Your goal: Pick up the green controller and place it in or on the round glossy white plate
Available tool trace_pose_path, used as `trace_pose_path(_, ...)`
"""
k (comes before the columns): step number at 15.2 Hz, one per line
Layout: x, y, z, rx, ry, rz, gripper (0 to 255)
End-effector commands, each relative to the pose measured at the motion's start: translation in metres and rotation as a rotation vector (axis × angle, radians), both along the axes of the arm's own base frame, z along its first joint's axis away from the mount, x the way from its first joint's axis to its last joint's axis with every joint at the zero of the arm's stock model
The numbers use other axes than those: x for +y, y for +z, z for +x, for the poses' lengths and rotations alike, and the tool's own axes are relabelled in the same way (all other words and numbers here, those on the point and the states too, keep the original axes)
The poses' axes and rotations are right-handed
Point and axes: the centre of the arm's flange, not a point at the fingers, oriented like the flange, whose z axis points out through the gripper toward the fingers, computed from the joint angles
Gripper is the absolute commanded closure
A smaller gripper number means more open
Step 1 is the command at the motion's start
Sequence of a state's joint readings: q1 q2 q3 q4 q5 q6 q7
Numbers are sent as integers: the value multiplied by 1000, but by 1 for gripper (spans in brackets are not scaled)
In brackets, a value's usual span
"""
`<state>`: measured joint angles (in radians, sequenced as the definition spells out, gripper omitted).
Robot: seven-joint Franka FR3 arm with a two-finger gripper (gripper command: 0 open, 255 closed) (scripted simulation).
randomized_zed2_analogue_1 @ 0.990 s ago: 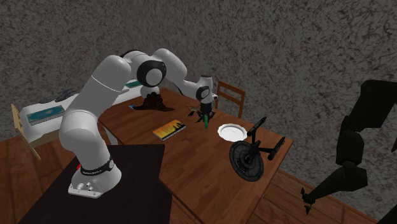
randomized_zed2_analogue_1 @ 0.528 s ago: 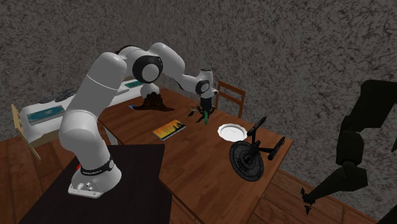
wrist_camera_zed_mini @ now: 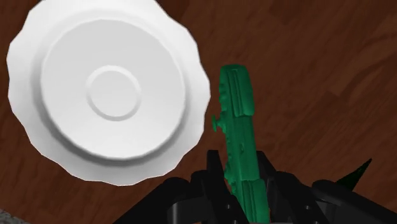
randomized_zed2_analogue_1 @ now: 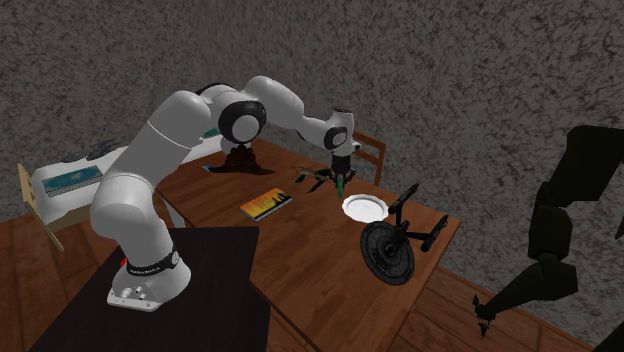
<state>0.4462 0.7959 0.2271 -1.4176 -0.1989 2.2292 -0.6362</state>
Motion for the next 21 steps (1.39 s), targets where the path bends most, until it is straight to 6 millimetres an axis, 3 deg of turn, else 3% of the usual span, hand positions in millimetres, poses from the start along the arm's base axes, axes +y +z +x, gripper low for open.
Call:
trace_pose_path(1, -10, 0, 26, 0, 1, 0, 255)
trace_pose_path(8, -46, -1, 111, 0, 1, 0, 255)
trace_pose_path(21, -46, -68, 111, 0, 1, 0, 255)
